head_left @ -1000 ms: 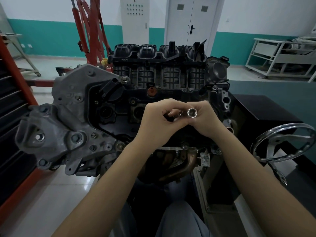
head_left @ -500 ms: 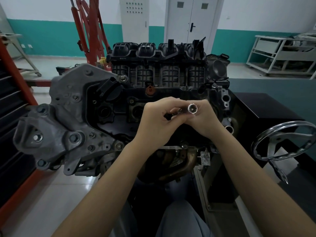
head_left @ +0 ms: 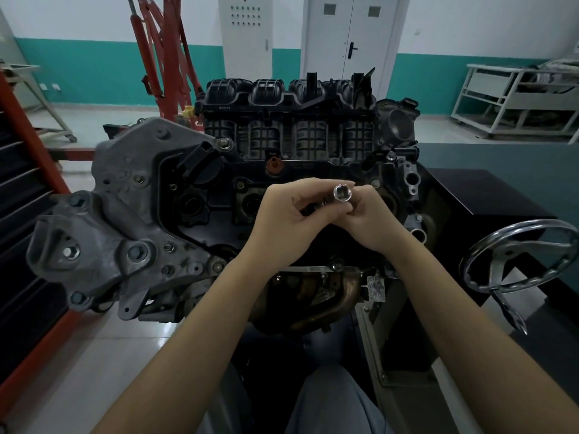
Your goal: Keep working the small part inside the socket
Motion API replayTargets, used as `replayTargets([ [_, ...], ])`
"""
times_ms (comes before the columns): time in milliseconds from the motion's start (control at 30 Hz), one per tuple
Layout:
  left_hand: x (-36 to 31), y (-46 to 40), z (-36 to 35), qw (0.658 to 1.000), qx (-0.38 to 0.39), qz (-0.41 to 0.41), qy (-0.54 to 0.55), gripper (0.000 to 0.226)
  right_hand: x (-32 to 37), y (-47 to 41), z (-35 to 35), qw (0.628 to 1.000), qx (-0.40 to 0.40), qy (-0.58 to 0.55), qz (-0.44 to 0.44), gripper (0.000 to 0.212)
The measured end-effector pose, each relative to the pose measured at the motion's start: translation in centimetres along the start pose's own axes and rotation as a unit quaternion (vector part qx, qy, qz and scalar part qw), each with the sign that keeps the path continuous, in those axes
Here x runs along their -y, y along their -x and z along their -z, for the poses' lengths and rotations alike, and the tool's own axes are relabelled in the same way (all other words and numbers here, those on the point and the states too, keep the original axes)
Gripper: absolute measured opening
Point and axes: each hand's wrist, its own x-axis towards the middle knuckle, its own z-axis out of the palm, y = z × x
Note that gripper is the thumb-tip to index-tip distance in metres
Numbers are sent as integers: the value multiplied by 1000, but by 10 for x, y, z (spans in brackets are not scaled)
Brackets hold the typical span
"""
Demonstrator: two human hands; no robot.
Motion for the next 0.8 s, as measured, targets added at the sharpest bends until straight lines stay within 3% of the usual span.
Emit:
replayTargets([
  [67,0,1,2,999,11,3,30,34,-1,0,0,1000,-6,2,-3,49],
  [233,0,1,-2,999,-40,-14,-34,29,-8,-1,0,998,-55,2,-10,17],
  [433,0,0,-1,999,-46,-9,6,30,-4,1,-1,999,-31,-23,-21,31],
  [600,-2,0,-4,998,-54,2,-20,29,-6,0,-2,997,-77,-23,-14,17],
  [800,-3,0,-1,999,-38,-2,17,31,-3,2,-2,998,-45,-38,-18,34],
])
